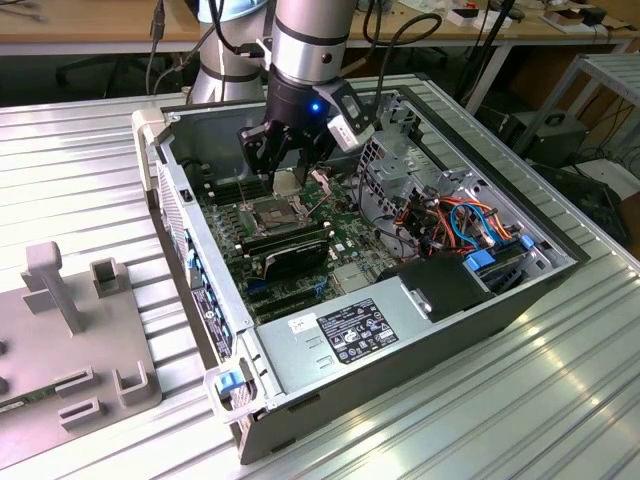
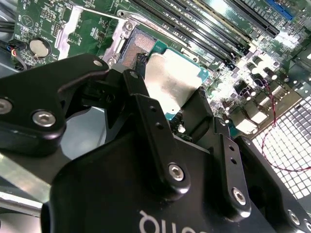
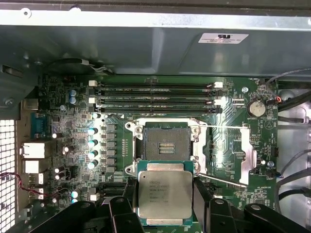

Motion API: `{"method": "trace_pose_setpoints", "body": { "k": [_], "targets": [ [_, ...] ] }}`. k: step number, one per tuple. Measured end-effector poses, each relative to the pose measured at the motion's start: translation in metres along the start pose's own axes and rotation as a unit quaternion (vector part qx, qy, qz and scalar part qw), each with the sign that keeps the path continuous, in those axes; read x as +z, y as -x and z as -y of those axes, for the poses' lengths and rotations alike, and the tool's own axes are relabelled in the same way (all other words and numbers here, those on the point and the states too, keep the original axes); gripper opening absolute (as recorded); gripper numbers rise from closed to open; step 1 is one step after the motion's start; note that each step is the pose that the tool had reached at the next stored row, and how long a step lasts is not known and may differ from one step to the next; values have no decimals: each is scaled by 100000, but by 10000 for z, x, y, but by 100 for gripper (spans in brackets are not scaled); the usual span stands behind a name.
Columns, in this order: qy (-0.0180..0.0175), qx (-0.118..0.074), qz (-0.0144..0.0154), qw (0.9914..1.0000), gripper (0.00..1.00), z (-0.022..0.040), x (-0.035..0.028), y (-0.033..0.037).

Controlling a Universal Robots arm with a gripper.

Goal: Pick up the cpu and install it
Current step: 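Pick up the cpu and move it towards the insertion slot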

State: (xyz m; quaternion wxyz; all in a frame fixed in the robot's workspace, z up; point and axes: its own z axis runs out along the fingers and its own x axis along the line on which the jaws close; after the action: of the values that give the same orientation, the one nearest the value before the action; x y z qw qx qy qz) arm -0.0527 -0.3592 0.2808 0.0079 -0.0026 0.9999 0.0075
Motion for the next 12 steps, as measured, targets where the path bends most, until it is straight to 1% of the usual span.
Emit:
{"method": "trace_pose_setpoints", "body": {
  "k": [5, 12],
  "targets": [
    [24, -7, 15, 100000, 55, -15, 20, 1],
    [14, 0, 9, 100000, 55, -16, 21, 0]
  ]
}}
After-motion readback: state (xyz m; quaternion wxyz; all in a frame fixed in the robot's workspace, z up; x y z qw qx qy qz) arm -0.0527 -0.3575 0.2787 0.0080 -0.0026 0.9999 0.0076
